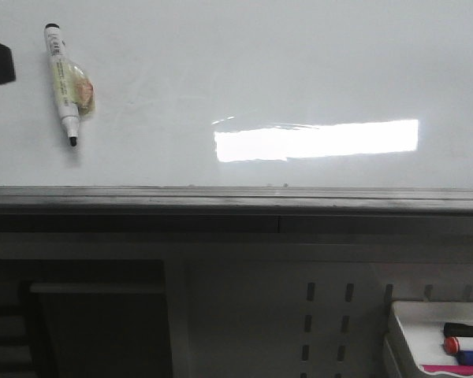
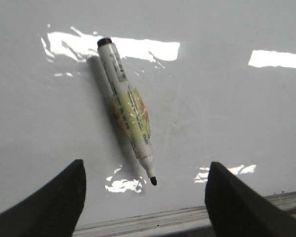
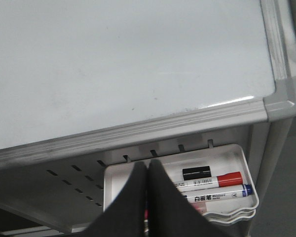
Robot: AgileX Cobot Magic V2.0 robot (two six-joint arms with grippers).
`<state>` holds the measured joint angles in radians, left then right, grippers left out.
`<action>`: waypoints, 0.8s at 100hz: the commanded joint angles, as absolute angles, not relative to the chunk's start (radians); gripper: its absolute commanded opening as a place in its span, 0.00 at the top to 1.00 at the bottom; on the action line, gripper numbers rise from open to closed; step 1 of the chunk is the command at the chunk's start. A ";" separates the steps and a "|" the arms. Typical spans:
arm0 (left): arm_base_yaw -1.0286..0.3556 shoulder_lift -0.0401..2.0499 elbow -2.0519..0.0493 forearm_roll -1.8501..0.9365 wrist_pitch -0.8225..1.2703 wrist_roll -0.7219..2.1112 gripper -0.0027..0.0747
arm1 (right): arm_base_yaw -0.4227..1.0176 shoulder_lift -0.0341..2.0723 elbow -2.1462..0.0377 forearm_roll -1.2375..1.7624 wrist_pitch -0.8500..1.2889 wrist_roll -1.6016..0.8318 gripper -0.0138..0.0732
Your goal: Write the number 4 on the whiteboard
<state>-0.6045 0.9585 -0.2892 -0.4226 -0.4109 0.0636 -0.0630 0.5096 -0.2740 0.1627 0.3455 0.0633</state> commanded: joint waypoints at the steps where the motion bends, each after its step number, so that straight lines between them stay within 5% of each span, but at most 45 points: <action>1: -0.628 1.016 -0.337 -0.463 -0.545 0.055 0.35 | -0.062 0.520 -0.316 0.166 0.280 0.060 0.92; 68: -0.626 1.322 -0.530 -0.543 -0.528 0.006 0.36 | -0.062 0.520 -0.316 0.166 0.280 0.060 0.92; 80: -0.626 1.331 -0.530 -0.582 -0.528 0.006 0.56 | -0.062 0.520 -0.316 0.166 0.282 0.060 0.92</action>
<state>-0.6204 1.3458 -0.4995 -0.5629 -0.4570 0.0125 -0.0630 0.5096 -0.2802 0.1627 0.3455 0.0633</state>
